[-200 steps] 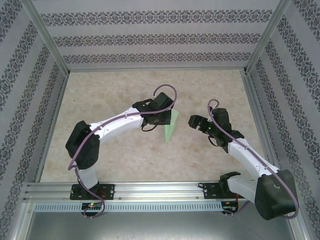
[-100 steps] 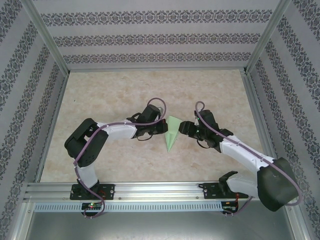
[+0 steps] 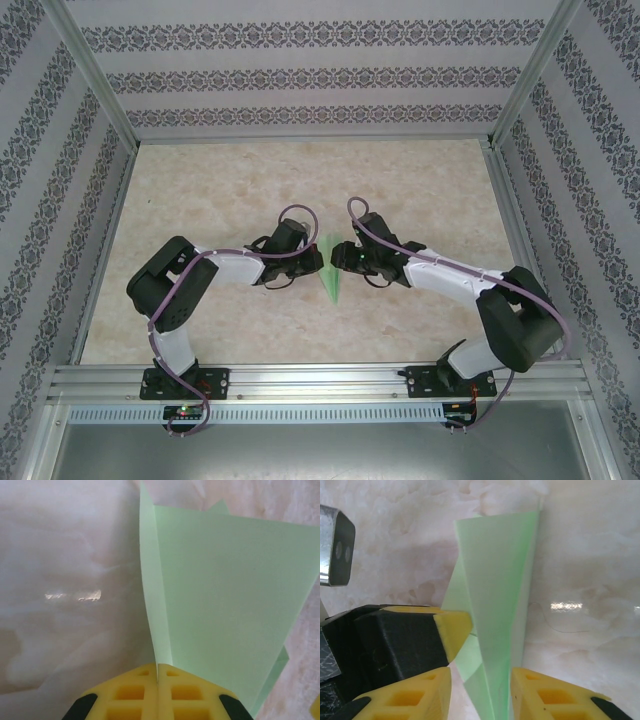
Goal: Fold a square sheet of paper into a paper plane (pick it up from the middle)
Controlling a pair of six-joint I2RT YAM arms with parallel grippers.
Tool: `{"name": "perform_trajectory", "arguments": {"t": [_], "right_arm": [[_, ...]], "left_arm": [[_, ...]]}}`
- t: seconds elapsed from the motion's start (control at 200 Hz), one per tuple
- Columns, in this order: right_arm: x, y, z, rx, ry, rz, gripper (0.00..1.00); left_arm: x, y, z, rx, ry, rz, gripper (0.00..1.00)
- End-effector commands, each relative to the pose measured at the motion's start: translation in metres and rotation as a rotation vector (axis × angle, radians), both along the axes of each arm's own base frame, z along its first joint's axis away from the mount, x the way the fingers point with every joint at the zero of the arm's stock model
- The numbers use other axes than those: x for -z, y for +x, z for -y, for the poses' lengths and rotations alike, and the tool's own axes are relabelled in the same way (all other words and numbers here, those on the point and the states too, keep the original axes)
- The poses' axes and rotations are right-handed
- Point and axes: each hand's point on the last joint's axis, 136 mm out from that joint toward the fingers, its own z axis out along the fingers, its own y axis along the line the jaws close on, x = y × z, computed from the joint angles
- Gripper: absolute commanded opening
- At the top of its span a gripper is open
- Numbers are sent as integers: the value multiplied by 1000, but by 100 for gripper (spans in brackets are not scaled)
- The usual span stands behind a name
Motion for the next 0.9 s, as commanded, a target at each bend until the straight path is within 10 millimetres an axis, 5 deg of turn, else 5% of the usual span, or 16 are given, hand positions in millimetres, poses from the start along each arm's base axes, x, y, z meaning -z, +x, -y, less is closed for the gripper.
{"name": "perform_trajectory", "arguments": {"t": [0.0, 0.325, 0.535, 0.894], "right_arm": [[-14, 9, -10, -4, 11, 51, 35], [2, 8, -15, -29, -44, -2, 33], [15, 10, -8, -22, -126, -31, 45], [31, 1, -12, -65, -122, -78, 52]], "left_arm": [[-20, 12, 2, -18, -52, 60, 0], [-18, 12, 2, -13, -46, 53, 0], [-16, 12, -1, -23, -35, 41, 0], [-13, 12, -5, -32, -20, 32, 0]]}}
